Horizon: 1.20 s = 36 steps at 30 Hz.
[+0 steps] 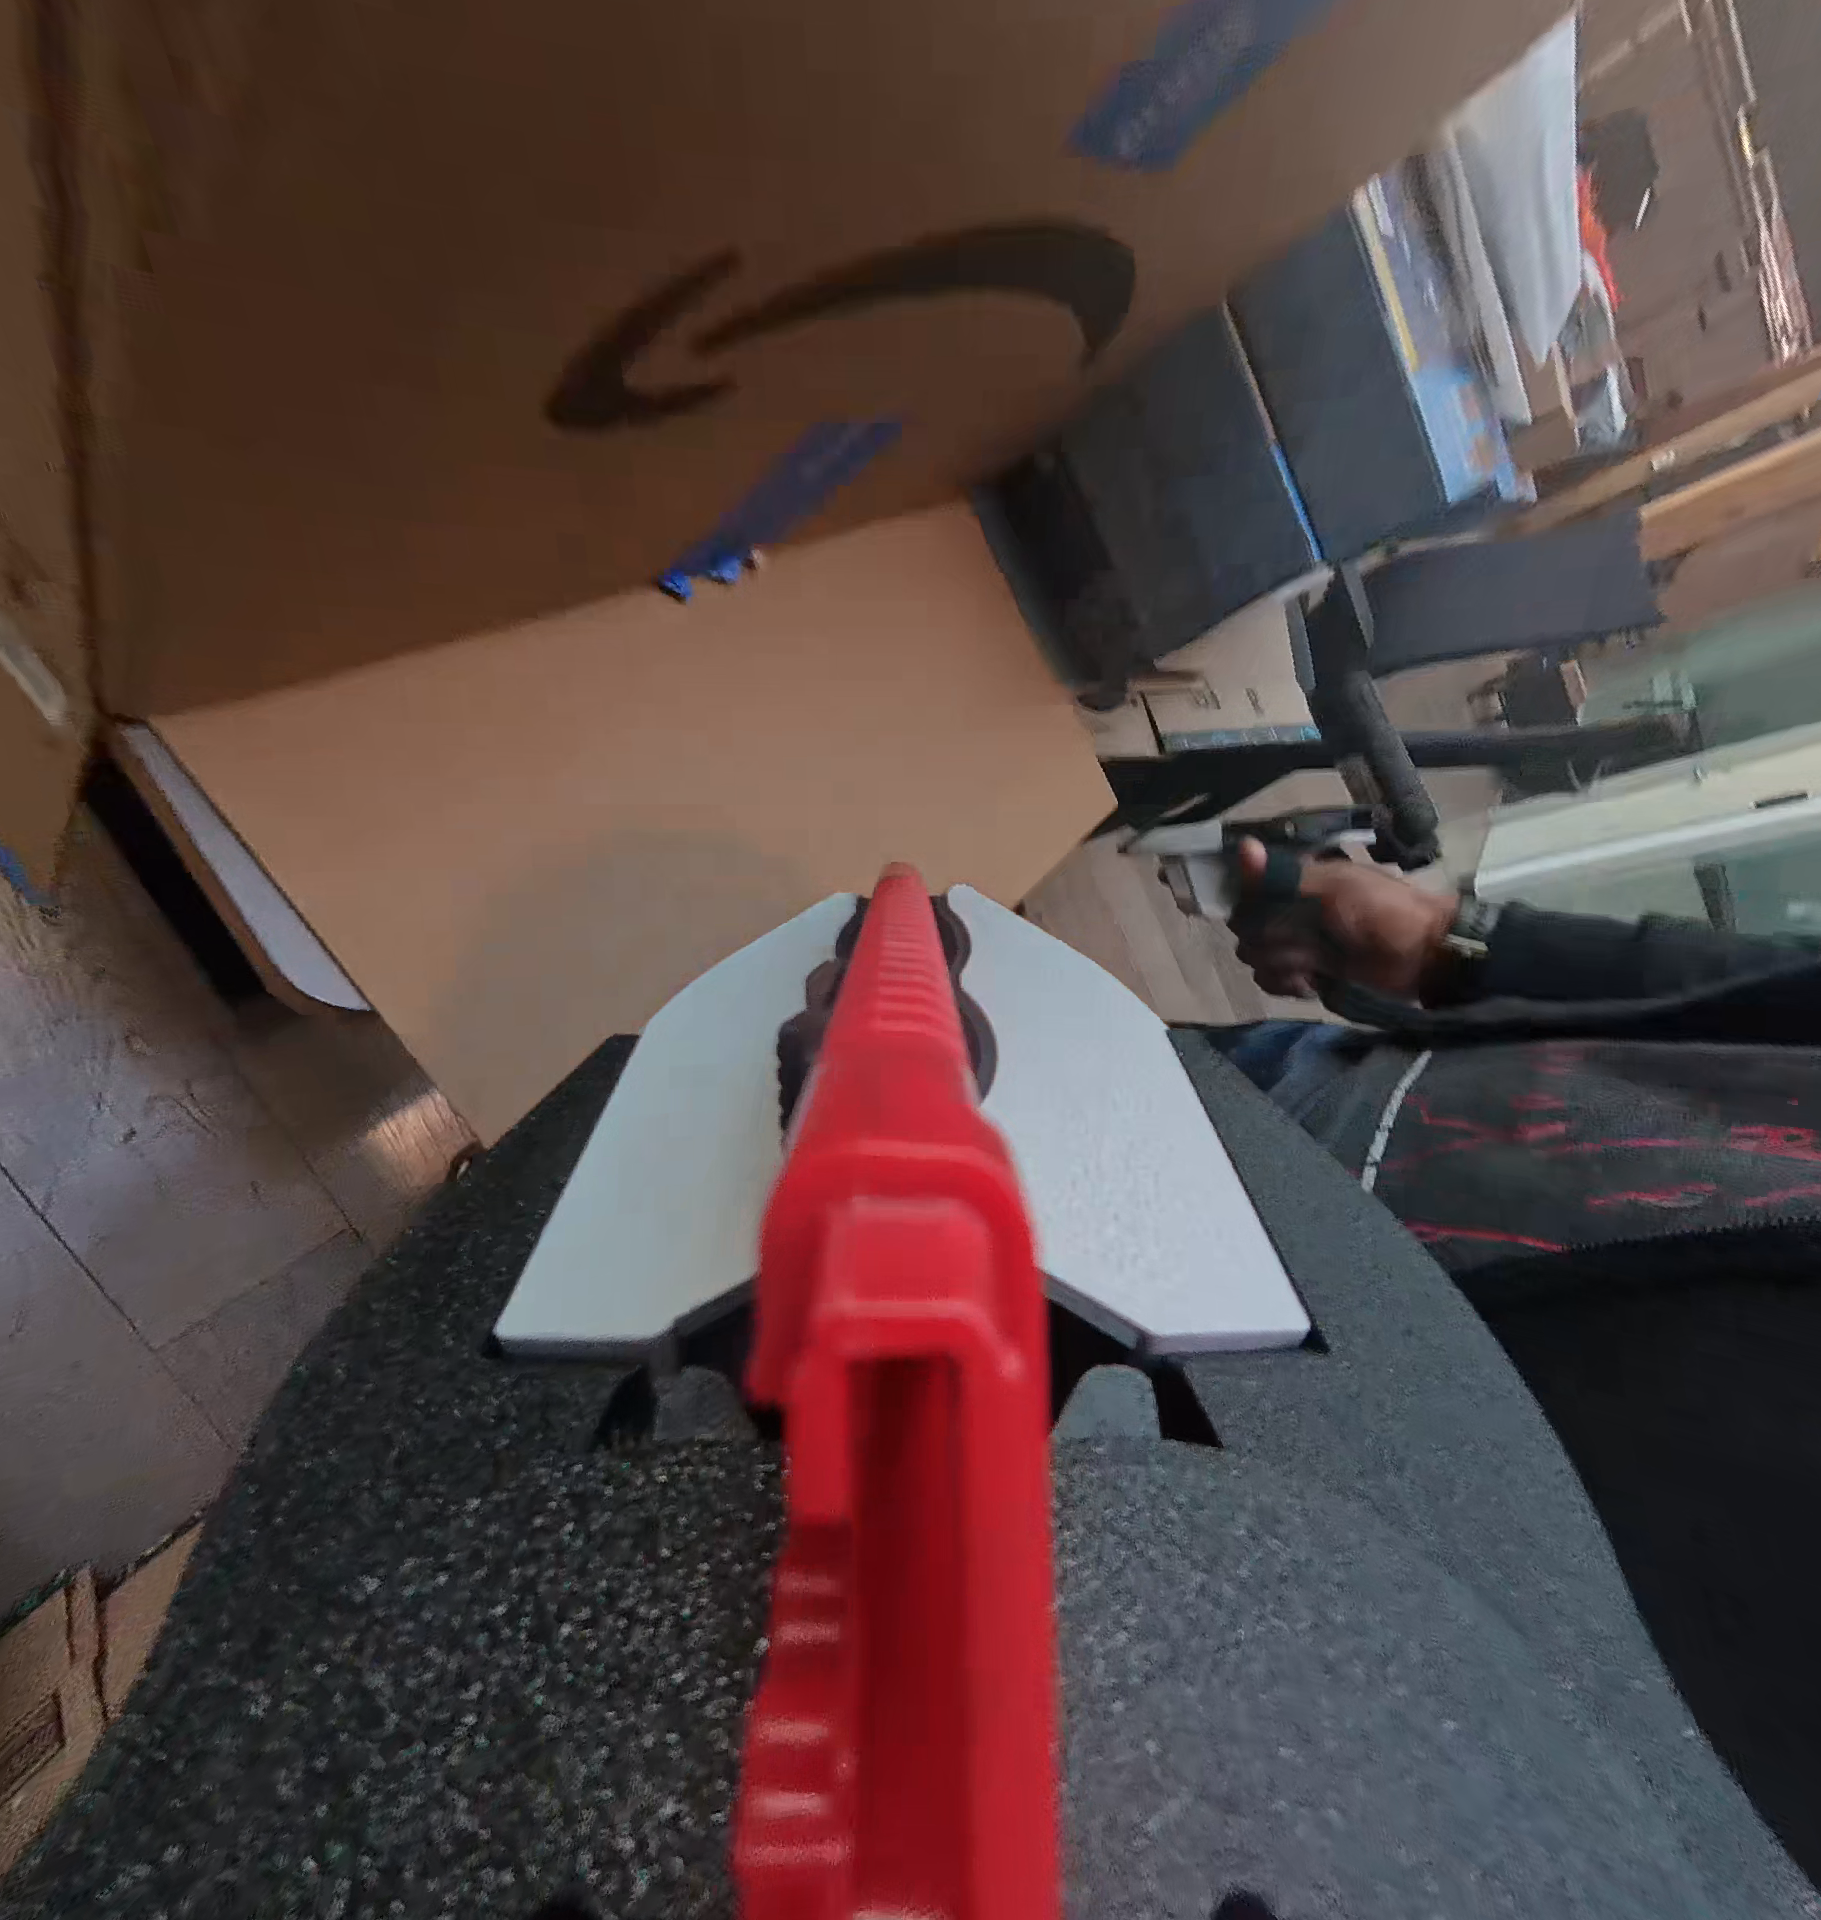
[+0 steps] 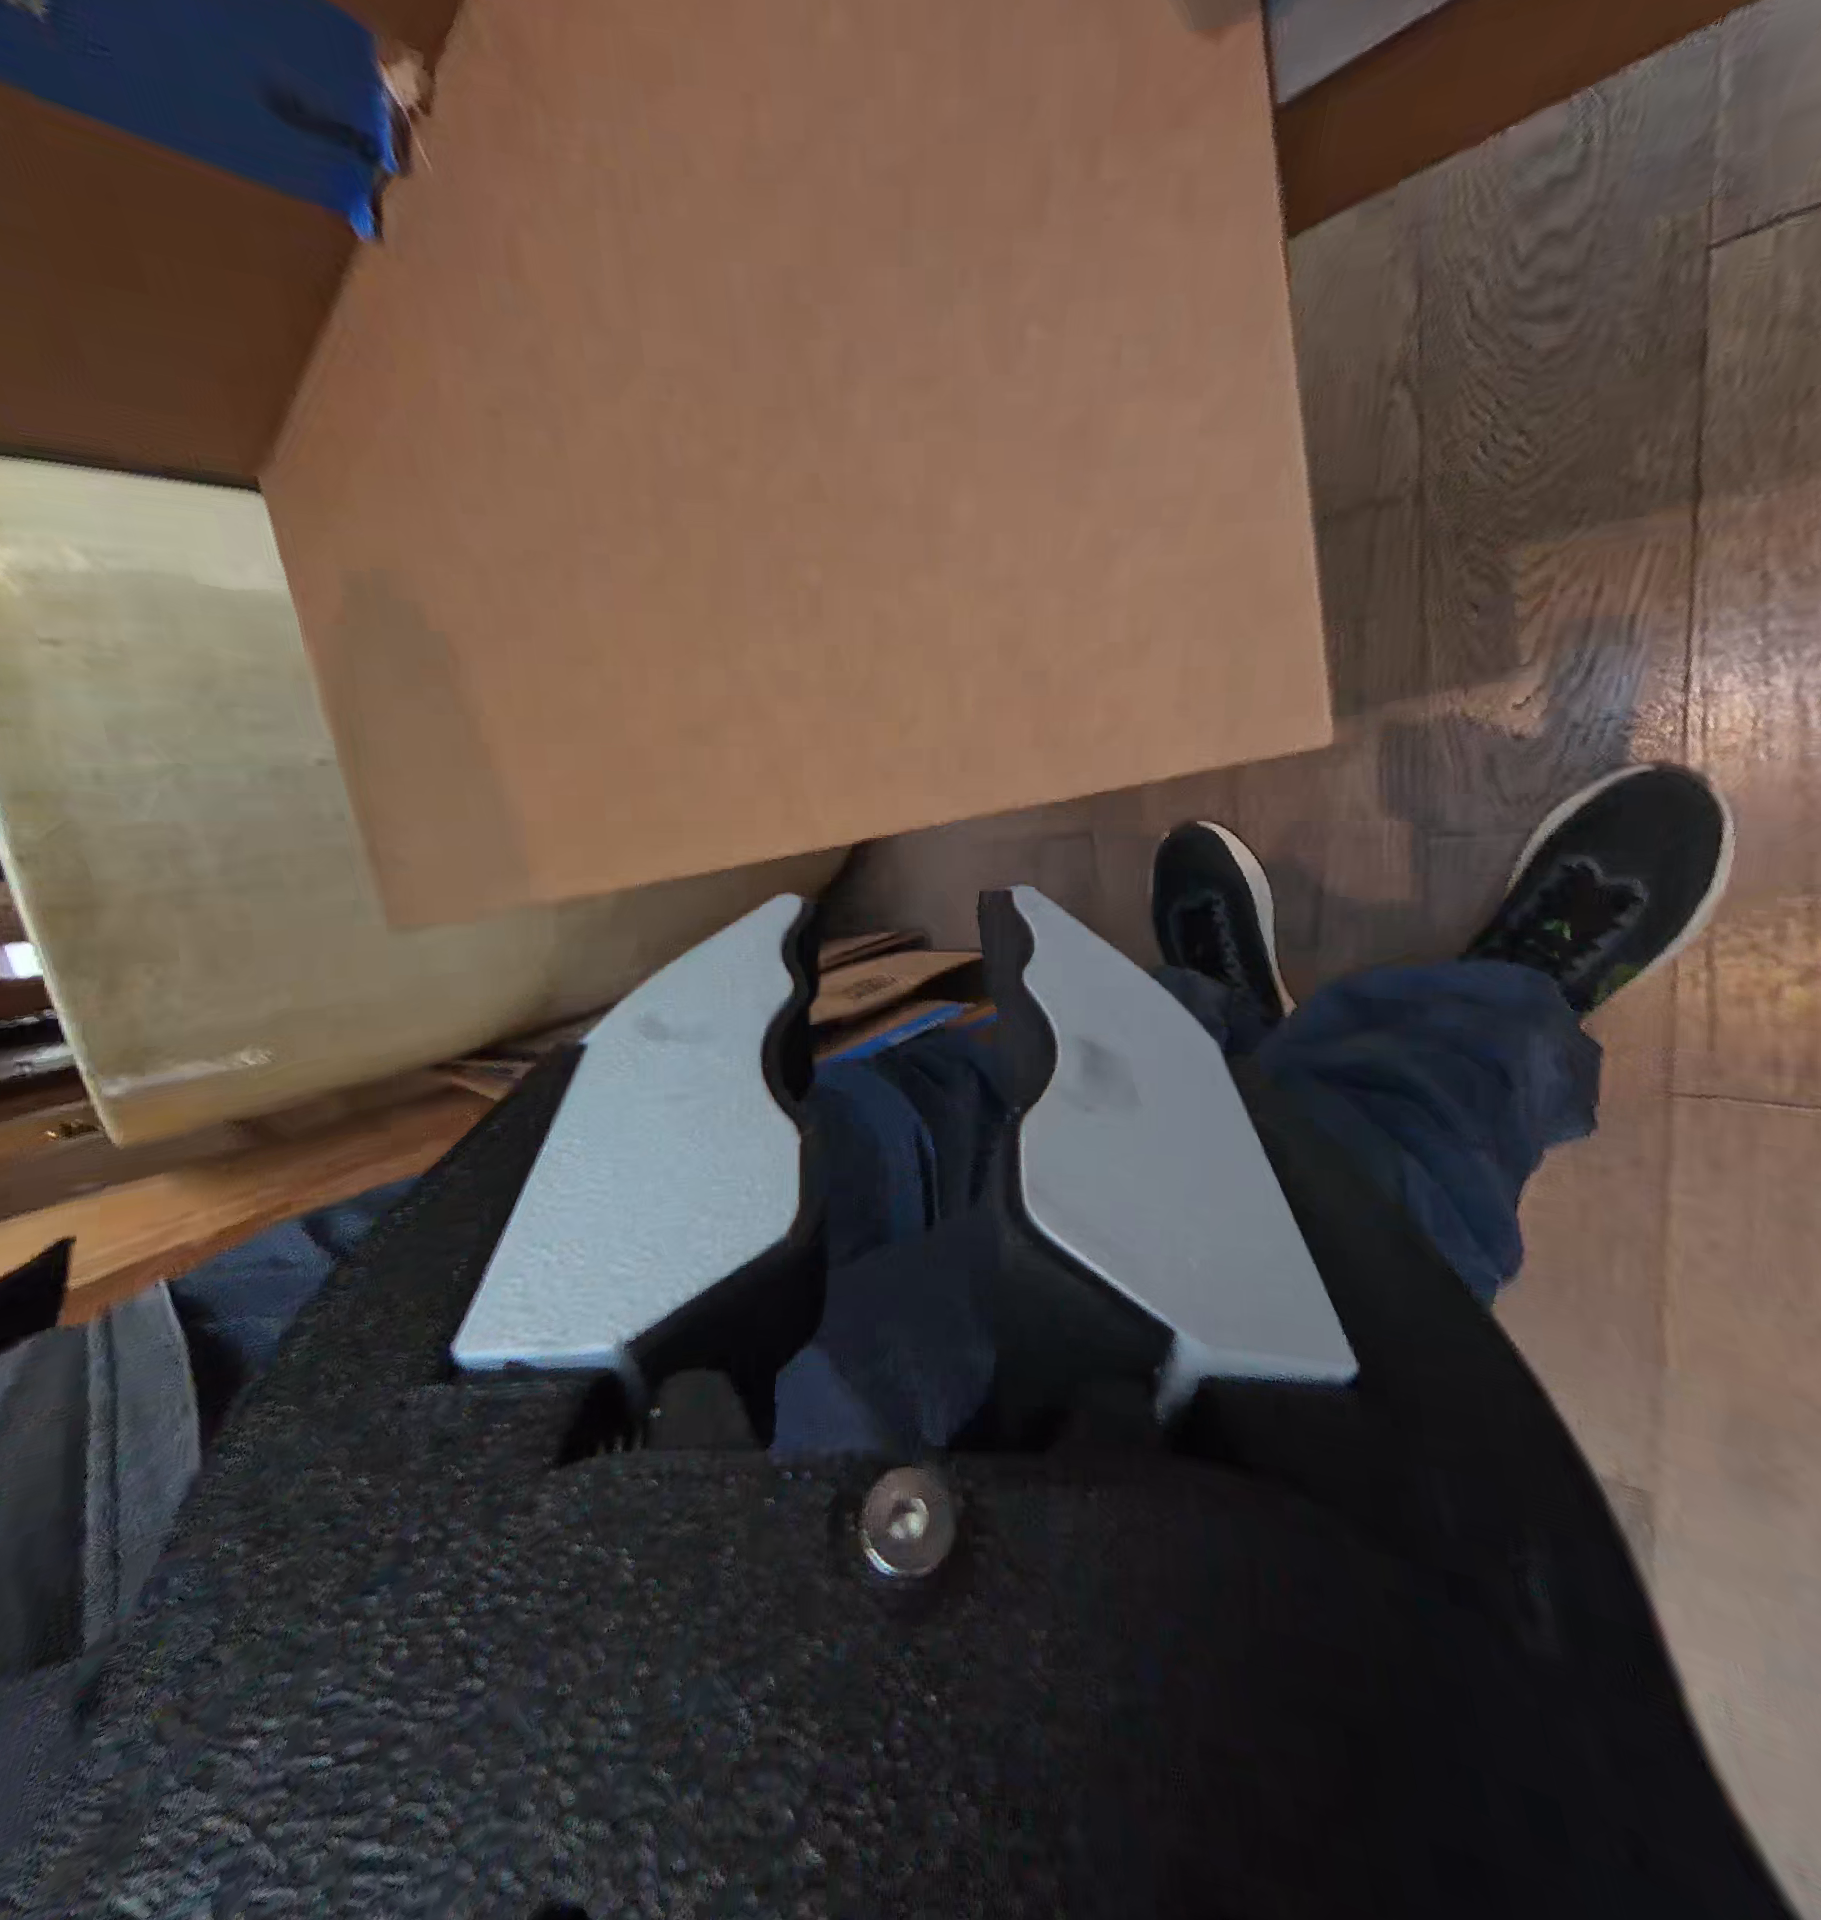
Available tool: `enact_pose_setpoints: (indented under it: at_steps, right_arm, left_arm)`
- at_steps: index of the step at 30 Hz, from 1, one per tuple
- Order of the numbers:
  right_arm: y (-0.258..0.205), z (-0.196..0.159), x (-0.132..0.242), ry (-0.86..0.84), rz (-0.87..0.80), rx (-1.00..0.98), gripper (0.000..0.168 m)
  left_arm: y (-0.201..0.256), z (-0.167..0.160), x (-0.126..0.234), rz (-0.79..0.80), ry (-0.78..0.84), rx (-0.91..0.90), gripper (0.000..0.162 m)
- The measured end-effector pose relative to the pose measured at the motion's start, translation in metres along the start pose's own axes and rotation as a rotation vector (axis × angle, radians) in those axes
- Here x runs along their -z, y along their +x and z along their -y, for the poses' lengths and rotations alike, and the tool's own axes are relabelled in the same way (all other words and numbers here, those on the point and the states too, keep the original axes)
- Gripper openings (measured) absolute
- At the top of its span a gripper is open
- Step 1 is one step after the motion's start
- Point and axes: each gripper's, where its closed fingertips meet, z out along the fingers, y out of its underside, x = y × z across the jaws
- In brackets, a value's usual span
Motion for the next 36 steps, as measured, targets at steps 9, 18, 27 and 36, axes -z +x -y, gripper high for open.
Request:
enact_pose_setpoints:
  at_steps: [9, 18, 27, 36]
  right_arm:
    - [0.023, 0.0, -0.048, 0.046, 0.078, -0.383, 0.068]
    - [-0.031, 0.042, -0.043, 0.227, 0.435, -0.5, 0.009]
    - [-0.116, 0.049, 0.009, 0.24, 0.423, -0.276, 0.006]
    - [-0.142, 0.066, 0.049, 0.317, 0.39, -0.247, 0.005]
  left_arm:
    - [0.051, -0.046, -0.002, -0.064, -0.046, 0.024, 0.012]
    - [0.063, -0.033, 0.009, -0.085, 0.006, 0.041, 0.012]
    - [0.081, -0.01, 0.004, -0.172, 0.088, 0.007, 0.012]
    - [0.105, 0.111, 0.071, -0.059, 0.365, -0.382, 0.011]
